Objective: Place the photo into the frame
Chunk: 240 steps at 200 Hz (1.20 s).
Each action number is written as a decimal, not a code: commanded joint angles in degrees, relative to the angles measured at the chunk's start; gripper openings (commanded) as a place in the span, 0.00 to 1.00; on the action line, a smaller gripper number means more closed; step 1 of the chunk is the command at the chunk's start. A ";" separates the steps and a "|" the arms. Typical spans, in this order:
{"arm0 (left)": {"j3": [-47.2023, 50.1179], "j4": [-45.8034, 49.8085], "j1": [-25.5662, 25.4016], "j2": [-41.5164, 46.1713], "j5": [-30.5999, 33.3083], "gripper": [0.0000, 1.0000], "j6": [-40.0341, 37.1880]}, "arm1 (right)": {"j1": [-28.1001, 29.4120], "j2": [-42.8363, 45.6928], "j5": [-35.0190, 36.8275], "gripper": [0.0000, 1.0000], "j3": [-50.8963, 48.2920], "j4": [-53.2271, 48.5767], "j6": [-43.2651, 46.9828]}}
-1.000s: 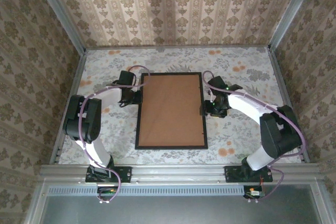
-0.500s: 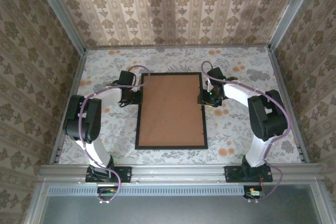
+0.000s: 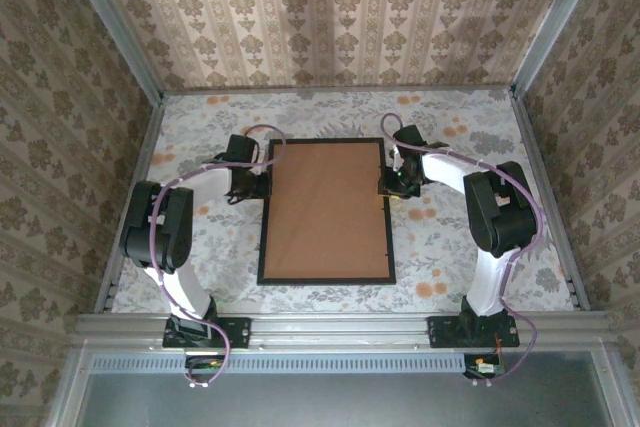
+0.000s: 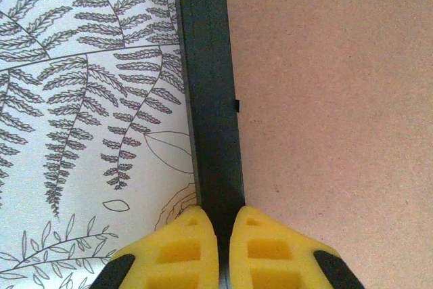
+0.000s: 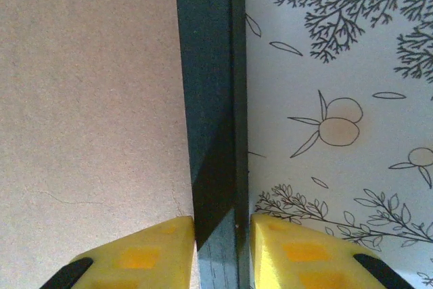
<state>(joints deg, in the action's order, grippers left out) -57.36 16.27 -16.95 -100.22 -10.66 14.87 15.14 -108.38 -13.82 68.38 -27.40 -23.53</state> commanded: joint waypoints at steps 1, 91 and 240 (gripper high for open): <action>-0.50 1.02 -0.79 1.44 -1.21 0.08 -1.78 | -0.14 -1.91 0.26 0.25 1.10 -1.35 1.64; -2.32 1.49 -1.15 2.87 1.25 0.42 0.84 | 0.55 -1.49 4.17 0.19 0.97 -1.67 1.19; -11.35 3.38 3.99 -4.45 -0.78 0.35 1.38 | 0.62 -2.34 2.50 0.19 1.49 -0.55 1.38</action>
<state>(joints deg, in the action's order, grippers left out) -66.24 17.56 -13.41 -102.63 -9.47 16.95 15.42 -108.55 -12.43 69.34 -28.60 -22.44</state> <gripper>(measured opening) 0.369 0.194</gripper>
